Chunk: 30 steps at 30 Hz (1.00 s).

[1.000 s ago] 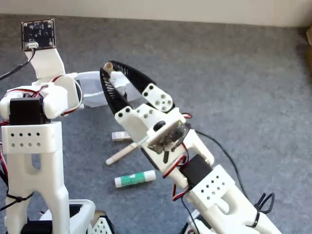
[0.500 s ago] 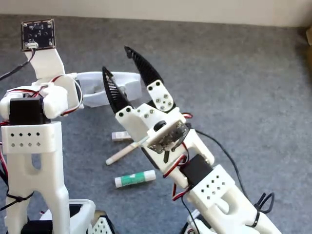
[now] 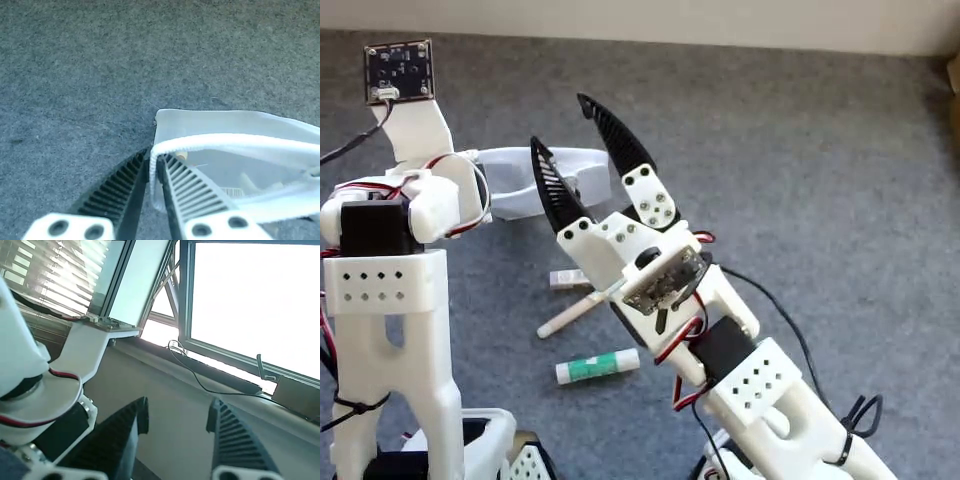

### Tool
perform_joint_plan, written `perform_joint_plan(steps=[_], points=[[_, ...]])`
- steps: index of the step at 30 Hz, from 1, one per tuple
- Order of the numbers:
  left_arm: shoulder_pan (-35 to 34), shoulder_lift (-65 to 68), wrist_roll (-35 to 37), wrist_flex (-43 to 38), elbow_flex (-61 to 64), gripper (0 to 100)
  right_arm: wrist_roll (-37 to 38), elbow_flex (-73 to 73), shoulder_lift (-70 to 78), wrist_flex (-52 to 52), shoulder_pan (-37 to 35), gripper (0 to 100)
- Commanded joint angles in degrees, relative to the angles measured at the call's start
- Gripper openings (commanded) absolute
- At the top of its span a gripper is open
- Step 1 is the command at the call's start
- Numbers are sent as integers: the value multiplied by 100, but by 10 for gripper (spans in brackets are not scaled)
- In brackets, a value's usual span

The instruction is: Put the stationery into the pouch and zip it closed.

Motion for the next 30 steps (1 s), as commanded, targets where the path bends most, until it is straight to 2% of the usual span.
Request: perform_joint_plan(steps=[1,4,17,23,30], points=[[-57,259,70,-44,303,8,35,-40,-136,-66,233,183],[-57,259,70,-44,330,8,35,-4,-391,31,470,183],[-57,215,70,-211,479,8,18,92,-1754,3011,637,183],[-57,215,70,-202,479,8,-879,48,-1965,4312,646,183],[-224,215,79,-202,453,8,-1134,92,-2070,5727,646,183]])
